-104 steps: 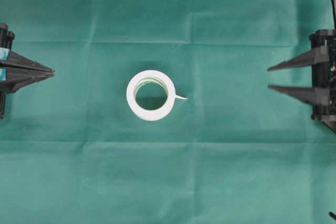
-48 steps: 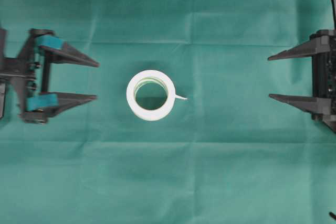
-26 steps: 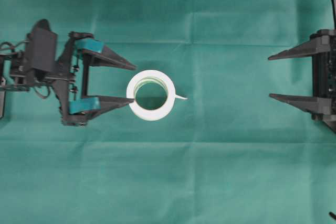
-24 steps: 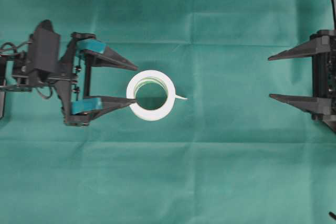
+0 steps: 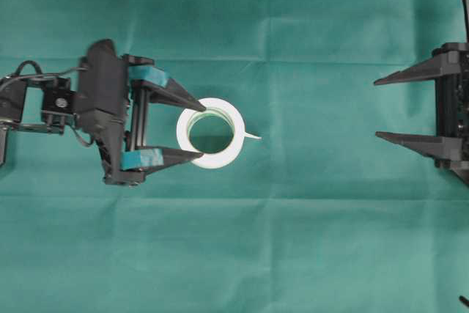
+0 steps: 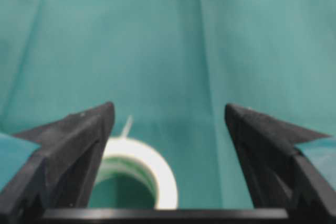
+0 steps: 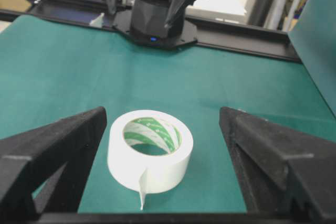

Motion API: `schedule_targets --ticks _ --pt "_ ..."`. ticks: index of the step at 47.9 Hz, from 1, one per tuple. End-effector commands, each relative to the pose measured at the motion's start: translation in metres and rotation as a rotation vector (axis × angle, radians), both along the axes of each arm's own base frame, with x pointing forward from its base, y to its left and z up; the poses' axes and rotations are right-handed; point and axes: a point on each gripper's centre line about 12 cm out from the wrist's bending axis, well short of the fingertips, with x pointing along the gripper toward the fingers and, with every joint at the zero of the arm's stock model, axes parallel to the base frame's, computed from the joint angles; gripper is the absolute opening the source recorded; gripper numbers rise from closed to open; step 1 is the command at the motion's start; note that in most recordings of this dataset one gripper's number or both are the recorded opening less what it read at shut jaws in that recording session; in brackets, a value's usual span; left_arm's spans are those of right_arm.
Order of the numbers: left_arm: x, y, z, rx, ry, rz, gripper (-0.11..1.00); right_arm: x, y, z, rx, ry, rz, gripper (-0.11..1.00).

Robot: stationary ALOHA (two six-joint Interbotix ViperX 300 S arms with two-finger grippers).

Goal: Peel off the duct tape with your right arm.
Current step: 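Move the left gripper over the white tape roll and lower onto its rim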

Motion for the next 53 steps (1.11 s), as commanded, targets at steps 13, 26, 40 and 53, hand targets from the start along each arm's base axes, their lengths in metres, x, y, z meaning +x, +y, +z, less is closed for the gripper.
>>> schedule_targets --ticks 13,26,40,53 --pt "0.019 -0.010 0.002 0.021 0.314 -0.028 0.92 0.002 0.000 0.001 0.002 -0.003 0.000 0.83" --pt "0.033 -0.015 -0.006 0.028 0.367 -0.040 0.92 0.002 0.000 0.002 0.000 -0.006 0.001 0.83" --pt "0.044 -0.016 -0.024 0.031 0.408 -0.038 0.92 0.001 0.000 -0.002 -0.003 0.003 0.002 0.83" --pt "0.055 -0.017 -0.047 0.035 0.463 -0.038 0.92 0.001 0.000 -0.001 -0.004 0.003 0.002 0.83"
